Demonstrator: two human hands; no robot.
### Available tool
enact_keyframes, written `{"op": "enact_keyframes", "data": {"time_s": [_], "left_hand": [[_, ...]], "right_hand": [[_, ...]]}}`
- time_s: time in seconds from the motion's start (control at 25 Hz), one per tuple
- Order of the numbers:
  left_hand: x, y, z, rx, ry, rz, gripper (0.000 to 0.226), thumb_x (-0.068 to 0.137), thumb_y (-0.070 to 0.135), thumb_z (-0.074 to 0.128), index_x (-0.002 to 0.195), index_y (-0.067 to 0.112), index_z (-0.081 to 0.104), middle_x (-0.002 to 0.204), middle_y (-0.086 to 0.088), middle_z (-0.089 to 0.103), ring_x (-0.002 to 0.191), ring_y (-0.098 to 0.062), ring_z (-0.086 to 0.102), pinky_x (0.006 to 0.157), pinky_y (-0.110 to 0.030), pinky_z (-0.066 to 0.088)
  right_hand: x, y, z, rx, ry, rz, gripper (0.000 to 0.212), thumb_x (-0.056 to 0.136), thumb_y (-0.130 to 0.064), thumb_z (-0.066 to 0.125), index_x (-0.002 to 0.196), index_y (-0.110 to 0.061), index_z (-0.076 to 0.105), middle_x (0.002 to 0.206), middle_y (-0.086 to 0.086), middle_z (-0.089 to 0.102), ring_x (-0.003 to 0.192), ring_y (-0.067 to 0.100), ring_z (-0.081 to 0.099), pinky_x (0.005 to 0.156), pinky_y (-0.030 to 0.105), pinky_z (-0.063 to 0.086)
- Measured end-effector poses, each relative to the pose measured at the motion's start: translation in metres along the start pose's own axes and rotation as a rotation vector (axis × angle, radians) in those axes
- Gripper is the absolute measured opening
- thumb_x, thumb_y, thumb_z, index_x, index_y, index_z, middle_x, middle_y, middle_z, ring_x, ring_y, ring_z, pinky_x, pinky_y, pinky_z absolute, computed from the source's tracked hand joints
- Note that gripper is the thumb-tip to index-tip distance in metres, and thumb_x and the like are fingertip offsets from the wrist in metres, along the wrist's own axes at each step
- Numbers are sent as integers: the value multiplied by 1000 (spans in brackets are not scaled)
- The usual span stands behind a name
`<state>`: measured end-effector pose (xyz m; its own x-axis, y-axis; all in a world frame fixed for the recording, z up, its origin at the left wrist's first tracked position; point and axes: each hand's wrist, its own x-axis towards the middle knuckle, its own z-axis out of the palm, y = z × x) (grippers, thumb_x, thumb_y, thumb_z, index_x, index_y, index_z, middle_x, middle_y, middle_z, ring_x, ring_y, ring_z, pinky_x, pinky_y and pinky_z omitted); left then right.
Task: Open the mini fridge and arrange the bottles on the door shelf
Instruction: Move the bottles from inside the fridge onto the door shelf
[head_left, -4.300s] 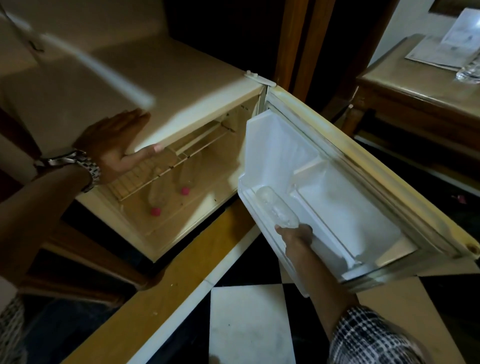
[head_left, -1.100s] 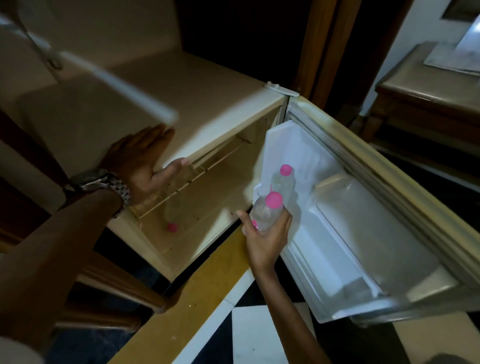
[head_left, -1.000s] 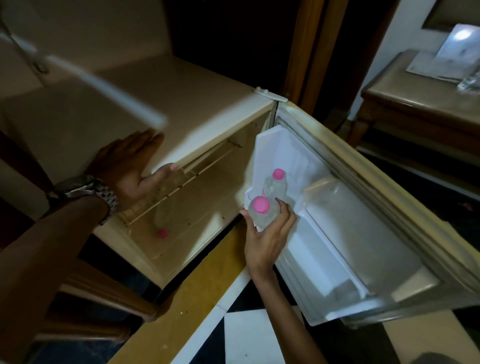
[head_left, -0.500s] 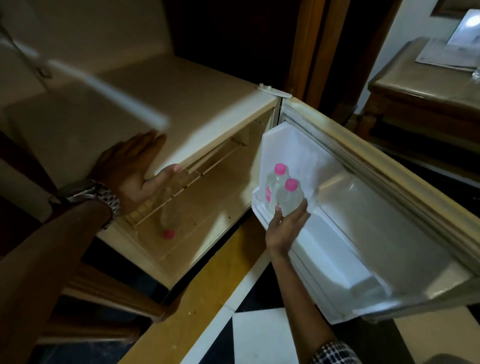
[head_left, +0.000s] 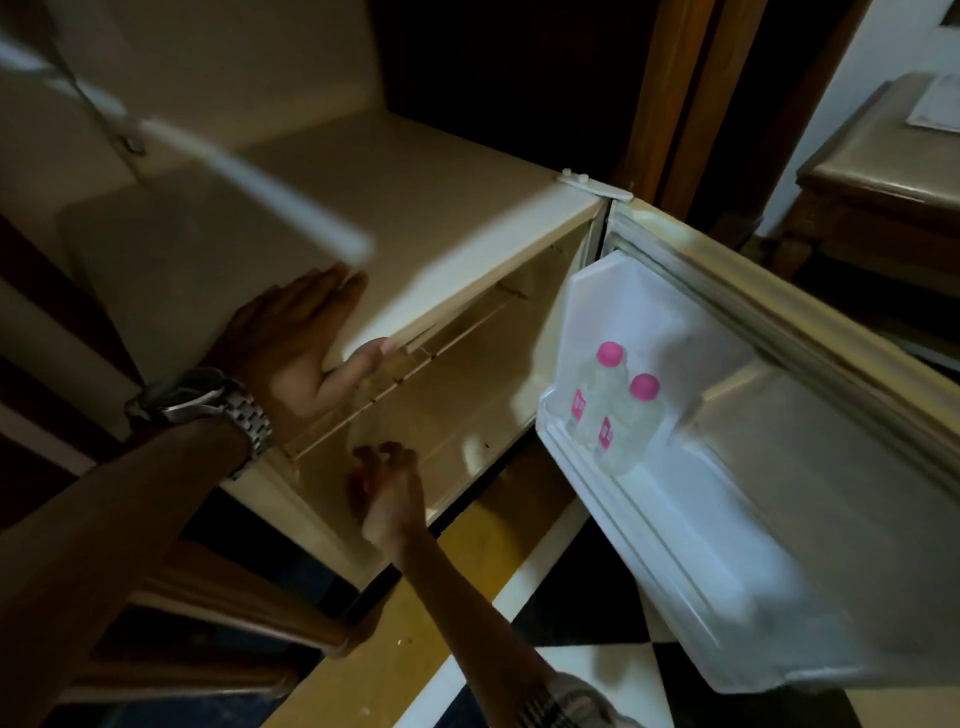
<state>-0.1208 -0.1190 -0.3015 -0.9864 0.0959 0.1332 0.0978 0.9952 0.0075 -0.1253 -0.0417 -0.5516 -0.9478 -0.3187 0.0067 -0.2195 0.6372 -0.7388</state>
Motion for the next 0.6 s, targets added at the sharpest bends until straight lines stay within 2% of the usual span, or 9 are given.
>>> {"op": "enact_keyframes", "data": {"time_s": [0.08, 0.16, 0.28, 0.36, 0.4, 0.44, 0.48, 0.56, 0.6], "left_hand": [[1, -3, 2, -2, 8, -2, 96, 79, 78, 10, 159, 25, 20, 168, -2, 20, 155, -22, 20, 124, -47, 21], [2, -4, 3, -16, 4, -5, 94, 81, 78, 12, 159, 27, 19, 169, 0, 18, 155, -20, 18, 124, -47, 20], [2, -1, 2, -11, 7, -1, 90, 83, 75, 16, 159, 26, 20, 169, 0, 18, 155, -20, 18, 125, -46, 18], [0, -1, 1, -12, 10, -9, 88, 85, 73, 18, 159, 25, 20, 169, -1, 18, 155, -20, 18, 125, -45, 16], [0, 0, 2, -12, 10, -8, 87, 86, 72, 19, 159, 25, 20, 169, -1, 18, 155, -20, 18, 126, -45, 16], [0, 0, 3, -7, 9, -5, 86, 86, 72, 19, 159, 25, 19, 169, -1, 18, 155, -20, 17, 126, -45, 15], [0, 1, 4, -2, 9, -5, 86, 87, 72, 19, 159, 25, 18, 169, -1, 17, 155, -20, 17, 126, -44, 15], [-1, 1, 4, 1, 15, -12, 86, 87, 72, 18, 159, 26, 18, 169, 0, 16, 155, -20, 17, 126, -44, 14], [-1, 1, 3, 4, 16, -13, 86, 87, 72, 17, 159, 25, 17, 169, 0, 16, 155, -20, 17, 126, -44, 14]], "right_hand": [[23, -13, 32, -91, -297, 116, 36, 105, -32, 48, 136, -15, 59, 149, 24, 36, 136, 46, 36, 112, 55, 39], [34, -7, 47, -141, -342, 174, 38, 106, -33, 47, 135, -12, 61, 150, 25, 33, 136, 47, 35, 114, 57, 36], [24, 15, 46, -81, -219, 147, 35, 106, -20, 46, 132, -3, 62, 139, 23, 49, 130, 45, 49, 109, 51, 46], [11, 42, 36, -47, -39, 112, 32, 104, -22, 48, 127, -6, 64, 119, 10, 60, 124, 37, 59, 101, 42, 50], [2, 58, 26, -5, 18, 174, 29, 103, -24, 51, 123, -8, 65, 114, 5, 63, 119, 31, 63, 95, 36, 51], [-9, 71, 16, 72, 105, 236, 25, 102, -22, 56, 119, -8, 68, 112, 4, 65, 112, 26, 64, 91, 30, 51], [-18, 85, 10, 264, 214, 317, 19, 102, -17, 62, 115, -4, 69, 113, 8, 67, 106, 23, 63, 88, 29, 50], [-27, 98, 4, 787, 442, 540, 23, 97, -12, 72, 113, 3, 64, 110, 14, 66, 102, 25, 61, 85, 36, 53], [-27, 92, 3, 989, 480, 649, 29, 94, -13, 75, 116, 0, 62, 112, 12, 67, 106, 27, 62, 89, 41, 55]]}}
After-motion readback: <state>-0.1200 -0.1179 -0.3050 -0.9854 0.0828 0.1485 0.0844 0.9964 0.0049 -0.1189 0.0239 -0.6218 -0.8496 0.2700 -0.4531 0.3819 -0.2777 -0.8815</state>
